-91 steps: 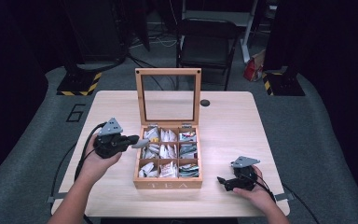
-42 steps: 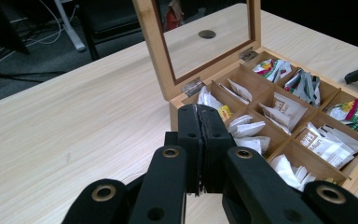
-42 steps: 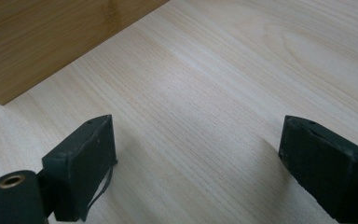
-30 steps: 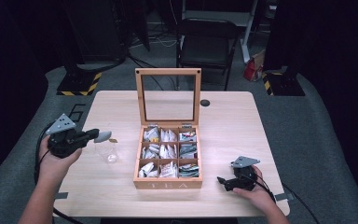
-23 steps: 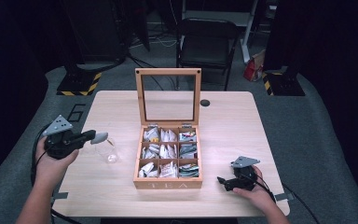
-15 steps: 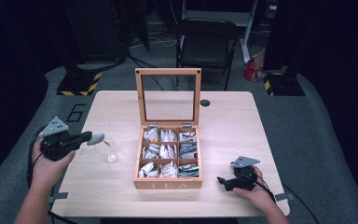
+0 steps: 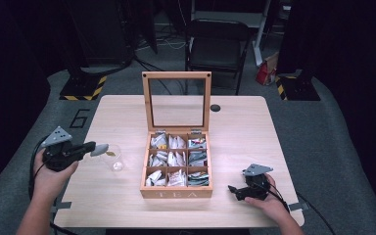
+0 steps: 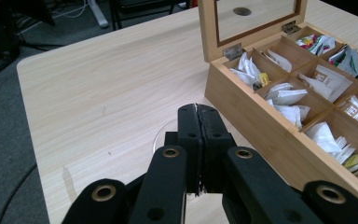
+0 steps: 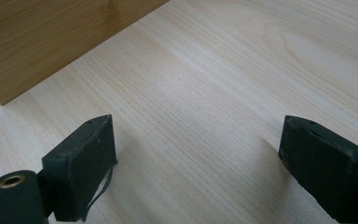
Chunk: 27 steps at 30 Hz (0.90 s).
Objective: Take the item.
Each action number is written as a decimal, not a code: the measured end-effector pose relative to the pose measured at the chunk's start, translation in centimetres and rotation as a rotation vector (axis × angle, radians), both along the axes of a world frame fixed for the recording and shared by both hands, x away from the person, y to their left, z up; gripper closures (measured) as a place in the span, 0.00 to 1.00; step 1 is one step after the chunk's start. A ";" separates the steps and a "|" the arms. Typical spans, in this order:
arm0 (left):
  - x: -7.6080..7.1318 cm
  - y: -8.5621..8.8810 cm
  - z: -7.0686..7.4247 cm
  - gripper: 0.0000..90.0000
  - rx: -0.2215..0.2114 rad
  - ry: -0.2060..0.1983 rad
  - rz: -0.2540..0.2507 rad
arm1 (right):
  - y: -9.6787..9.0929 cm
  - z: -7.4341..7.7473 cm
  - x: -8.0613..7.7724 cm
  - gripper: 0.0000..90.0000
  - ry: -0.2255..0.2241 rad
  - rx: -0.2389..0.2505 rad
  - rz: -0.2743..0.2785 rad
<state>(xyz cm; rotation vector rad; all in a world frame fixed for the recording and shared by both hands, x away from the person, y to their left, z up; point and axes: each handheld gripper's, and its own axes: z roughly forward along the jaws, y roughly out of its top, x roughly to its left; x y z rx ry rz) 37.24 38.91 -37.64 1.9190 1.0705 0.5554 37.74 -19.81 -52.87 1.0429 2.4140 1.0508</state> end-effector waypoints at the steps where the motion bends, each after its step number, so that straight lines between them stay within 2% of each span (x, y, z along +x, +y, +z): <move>1: 0.0 0.1 -0.1 0.98 0.002 0.007 -0.003 | 0.0 0.0 0.0 0.11 0.000 0.000 -0.001; 2: 0.0 0.0 -0.3 0.98 -0.003 0.000 0.003 | 0.0 0.0 0.0 0.11 0.000 0.000 0.001; 11: 0.4 0.1 -1.3 0.98 0.000 0.036 0.004 | 0.0 0.0 0.0 0.11 0.000 0.001 -0.001; 18: 0.7 -0.1 -1.7 0.98 -0.002 0.039 0.007 | 0.0 0.0 0.0 0.11 0.001 0.000 0.000; 21: 0.9 -0.3 -1.7 0.98 0.008 0.054 0.001 | 0.0 0.0 0.0 0.11 0.001 0.001 0.000; 22: 1.0 -0.4 -1.8 0.98 0.008 0.044 0.005 | 0.0 0.0 0.0 0.11 0.000 0.000 0.001; 24: 1.1 -0.5 -1.8 0.98 0.013 0.058 -0.002 | 0.0 0.0 0.0 0.11 0.000 0.000 0.000; 27: 1.4 -0.7 -1.9 0.98 0.011 0.052 0.000 | 0.0 0.0 0.0 0.11 0.000 -0.001 0.002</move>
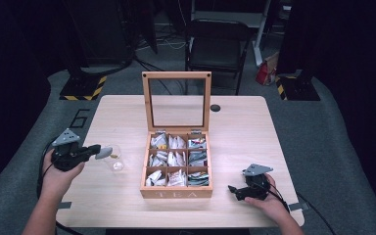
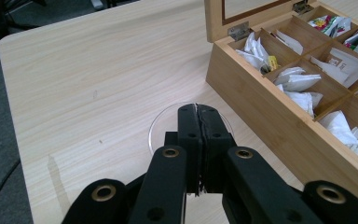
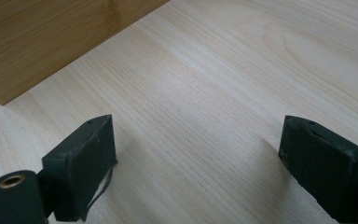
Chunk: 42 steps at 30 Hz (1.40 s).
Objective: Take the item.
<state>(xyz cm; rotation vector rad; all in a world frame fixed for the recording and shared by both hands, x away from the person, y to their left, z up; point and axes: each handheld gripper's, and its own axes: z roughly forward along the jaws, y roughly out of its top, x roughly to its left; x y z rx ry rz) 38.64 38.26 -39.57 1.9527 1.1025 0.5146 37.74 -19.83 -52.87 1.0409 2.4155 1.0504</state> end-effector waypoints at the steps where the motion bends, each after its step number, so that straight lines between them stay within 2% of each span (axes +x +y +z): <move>1: 0.1 -0.1 0.0 0.98 0.002 0.010 -0.004 | 0.0 0.0 0.0 0.11 0.001 0.000 0.000; 14: 0.7 -0.3 -0.3 0.97 0.013 0.034 0.001 | 0.0 0.0 0.0 0.11 0.000 0.001 -0.002; 26: 1.2 -1.3 -0.2 0.87 -0.005 0.022 0.000 | 0.0 0.0 0.0 0.11 0.001 0.001 -0.001; 29: 1.0 -1.4 -0.2 0.81 -0.017 0.011 0.008 | 0.0 0.0 0.0 0.11 0.000 0.001 -0.002; 33: 0.8 -1.6 -0.2 0.75 -0.028 0.021 -0.008 | 0.0 0.0 0.0 0.11 0.000 0.001 -0.001; 36: 0.3 -1.9 -0.2 0.71 -0.035 0.031 -0.026 | 0.0 0.0 0.0 0.11 0.001 0.000 0.000; 38: -0.2 -2.3 -0.3 0.67 -0.037 0.016 -0.039 | 0.0 0.0 0.0 0.11 0.001 0.000 0.000; 42: -1.0 -2.8 -0.6 0.62 -0.041 0.022 -0.055 | 0.0 0.0 0.0 0.11 0.000 0.001 -0.001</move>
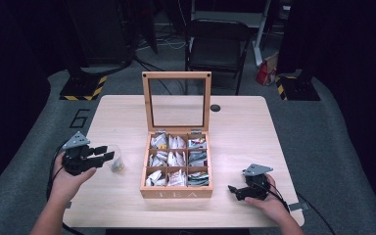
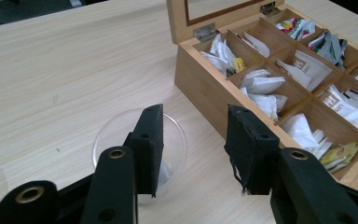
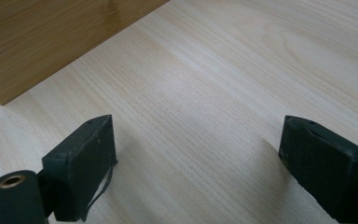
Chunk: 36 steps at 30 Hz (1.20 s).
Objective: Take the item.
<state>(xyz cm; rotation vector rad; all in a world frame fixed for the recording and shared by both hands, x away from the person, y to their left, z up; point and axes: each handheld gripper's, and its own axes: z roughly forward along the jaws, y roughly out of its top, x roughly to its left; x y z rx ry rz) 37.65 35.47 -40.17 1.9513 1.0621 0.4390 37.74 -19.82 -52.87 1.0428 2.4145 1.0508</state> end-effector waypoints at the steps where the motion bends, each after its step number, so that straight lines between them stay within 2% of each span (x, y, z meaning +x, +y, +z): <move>1: -0.2 -0.1 -0.2 0.61 -0.005 0.002 -0.002 | 0.0 0.0 0.0 0.11 0.000 0.001 -0.001; 15: -2.0 -0.5 -2.2 0.57 -0.007 0.007 -0.012 | 0.0 0.0 0.0 0.11 0.000 0.000 0.000; 22: -2.4 -0.8 -2.8 0.56 0.000 0.003 -0.011 | 0.0 0.0 0.0 0.11 0.000 0.000 0.000; 26: -2.7 -1.2 -3.2 0.53 0.022 0.009 -0.025 | 0.0 0.0 0.0 0.11 0.000 0.000 0.000; 36: -3.1 -1.7 -4.3 0.52 0.025 0.023 -0.045 | 0.0 0.0 0.0 0.11 0.000 0.000 -0.001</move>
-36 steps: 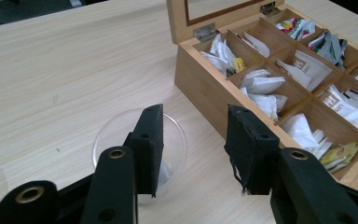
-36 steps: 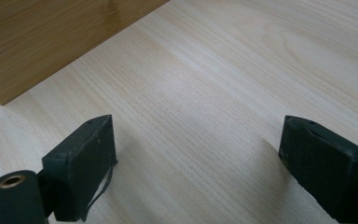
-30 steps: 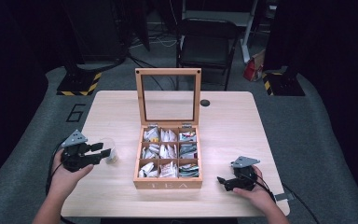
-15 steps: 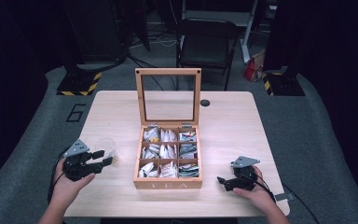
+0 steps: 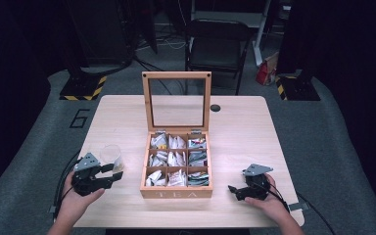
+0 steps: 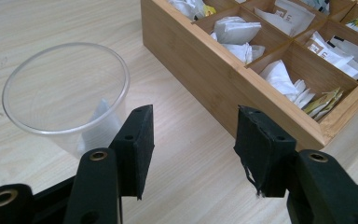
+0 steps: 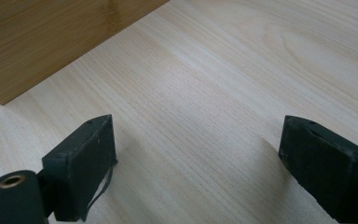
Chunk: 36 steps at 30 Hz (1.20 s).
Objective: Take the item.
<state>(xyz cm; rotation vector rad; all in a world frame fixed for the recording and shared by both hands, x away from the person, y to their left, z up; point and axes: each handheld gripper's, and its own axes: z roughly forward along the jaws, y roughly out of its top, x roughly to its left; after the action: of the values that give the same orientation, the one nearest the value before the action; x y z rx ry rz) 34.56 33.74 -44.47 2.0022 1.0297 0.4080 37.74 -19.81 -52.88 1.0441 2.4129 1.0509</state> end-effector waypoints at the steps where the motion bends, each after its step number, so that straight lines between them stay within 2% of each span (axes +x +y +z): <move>1: -0.1 -0.1 -0.2 0.52 -0.007 -0.001 0.005 | 0.0 0.0 0.0 0.11 0.000 0.000 0.000; 8: -0.3 -0.1 -0.9 0.52 -0.011 0.010 0.002 | 0.0 0.0 0.0 0.11 0.001 -0.001 0.001; 16: -0.6 -0.3 -1.9 0.52 -0.023 0.001 0.000 | 0.0 0.0 0.0 0.11 0.001 -0.001 0.003; 17: -0.7 -0.3 -2.0 0.52 -0.023 0.012 -0.004 | 0.0 0.0 0.0 0.11 0.001 0.000 0.001; 23: -0.8 -0.5 -3.0 0.52 -0.019 0.017 -0.010 | 0.0 0.0 0.0 0.11 0.000 0.000 0.001; 28: -0.8 -0.7 -3.8 0.51 -0.042 0.042 0.002 | 0.0 0.0 0.0 0.11 0.001 0.000 0.001; 30: -0.6 -0.7 -4.0 0.51 -0.019 0.046 -0.013 | 0.0 0.0 0.0 0.11 0.000 0.000 0.001; 32: -0.7 -0.8 -4.3 0.51 -0.030 0.056 0.000 | 0.0 0.0 0.0 0.11 0.001 0.000 0.001; 33: -0.6 -0.7 -4.4 0.51 -0.012 0.053 -0.012 | 0.0 0.0 0.0 0.11 0.000 0.000 0.000; 36: -0.6 -0.7 -4.6 0.51 -0.016 0.063 -0.013 | 0.0 0.0 0.0 0.11 0.000 -0.001 0.001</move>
<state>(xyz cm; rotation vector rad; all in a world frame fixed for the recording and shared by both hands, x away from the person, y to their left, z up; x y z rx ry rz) 34.01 33.00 -49.10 2.0179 1.0547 0.3304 37.74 -19.81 -52.87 1.0427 2.4141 1.0504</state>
